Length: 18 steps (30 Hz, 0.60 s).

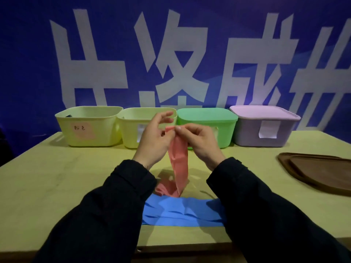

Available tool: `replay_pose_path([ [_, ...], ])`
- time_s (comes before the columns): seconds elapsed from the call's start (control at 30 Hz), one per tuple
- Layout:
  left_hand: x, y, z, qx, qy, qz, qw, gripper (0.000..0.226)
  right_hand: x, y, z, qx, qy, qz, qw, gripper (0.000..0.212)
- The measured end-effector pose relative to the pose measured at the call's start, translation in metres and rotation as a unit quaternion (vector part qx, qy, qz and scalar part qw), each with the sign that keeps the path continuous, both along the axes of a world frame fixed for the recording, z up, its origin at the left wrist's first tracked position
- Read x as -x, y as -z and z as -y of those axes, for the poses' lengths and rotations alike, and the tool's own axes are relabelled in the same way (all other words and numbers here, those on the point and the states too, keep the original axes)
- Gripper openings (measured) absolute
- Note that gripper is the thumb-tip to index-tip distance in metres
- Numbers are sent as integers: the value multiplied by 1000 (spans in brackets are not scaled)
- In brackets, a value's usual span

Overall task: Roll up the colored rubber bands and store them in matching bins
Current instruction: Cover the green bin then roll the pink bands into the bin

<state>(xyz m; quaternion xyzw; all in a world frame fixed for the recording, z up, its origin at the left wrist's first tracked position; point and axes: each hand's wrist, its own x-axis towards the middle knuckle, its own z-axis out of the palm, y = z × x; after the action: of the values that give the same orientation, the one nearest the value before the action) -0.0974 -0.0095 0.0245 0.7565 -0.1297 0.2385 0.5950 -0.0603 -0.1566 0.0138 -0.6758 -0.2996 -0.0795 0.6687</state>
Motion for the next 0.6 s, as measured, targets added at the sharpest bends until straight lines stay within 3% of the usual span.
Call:
replay_pose_path([
  [0.23,-34,47,4,109,-24,-116,987,19,-31,40,3,-20,47,-77,996,18],
  [0.33,-41,59,4,109,-25,-107,988,7,-38,53,8,-22,44,-110,993,18],
  [0.47,-43,63,-2,109,-30,-77,991,9,-40,56,9,-11,-13,-127,992,17],
  [0.6,-39,62,0,147,-7,-69,987,20,-37,52,9,-44,15,-94,994,16],
])
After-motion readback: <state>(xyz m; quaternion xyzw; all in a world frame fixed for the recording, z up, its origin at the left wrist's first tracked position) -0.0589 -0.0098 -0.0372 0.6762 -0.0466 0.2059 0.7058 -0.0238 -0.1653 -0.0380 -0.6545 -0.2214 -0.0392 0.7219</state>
